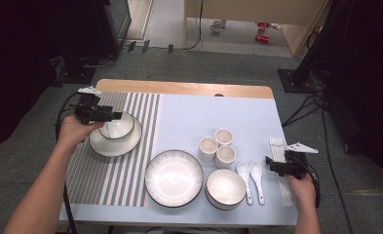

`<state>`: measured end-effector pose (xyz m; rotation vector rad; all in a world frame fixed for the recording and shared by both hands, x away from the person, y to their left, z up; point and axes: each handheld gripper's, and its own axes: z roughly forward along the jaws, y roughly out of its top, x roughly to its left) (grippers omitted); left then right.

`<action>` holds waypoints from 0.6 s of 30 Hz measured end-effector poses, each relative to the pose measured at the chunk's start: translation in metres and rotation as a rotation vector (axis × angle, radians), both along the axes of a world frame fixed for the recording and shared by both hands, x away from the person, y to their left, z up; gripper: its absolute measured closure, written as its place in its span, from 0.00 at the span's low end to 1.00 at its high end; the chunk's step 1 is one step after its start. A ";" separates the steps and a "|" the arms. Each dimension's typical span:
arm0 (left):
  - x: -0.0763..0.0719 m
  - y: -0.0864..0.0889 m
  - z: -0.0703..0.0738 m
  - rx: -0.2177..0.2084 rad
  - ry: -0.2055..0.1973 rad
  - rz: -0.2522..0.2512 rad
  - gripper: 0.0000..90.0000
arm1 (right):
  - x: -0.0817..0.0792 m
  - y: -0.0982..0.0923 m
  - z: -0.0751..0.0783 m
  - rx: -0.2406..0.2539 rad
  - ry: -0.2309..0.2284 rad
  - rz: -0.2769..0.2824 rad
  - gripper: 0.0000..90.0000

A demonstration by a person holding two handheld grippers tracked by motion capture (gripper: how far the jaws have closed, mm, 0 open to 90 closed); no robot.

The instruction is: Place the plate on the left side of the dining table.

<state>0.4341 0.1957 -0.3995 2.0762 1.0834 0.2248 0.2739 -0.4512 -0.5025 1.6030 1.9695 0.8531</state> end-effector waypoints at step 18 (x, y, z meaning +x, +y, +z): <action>-0.026 -0.012 0.004 -0.020 -0.021 -0.039 0.39 | 0.000 0.000 0.000 0.004 0.003 -0.002 0.14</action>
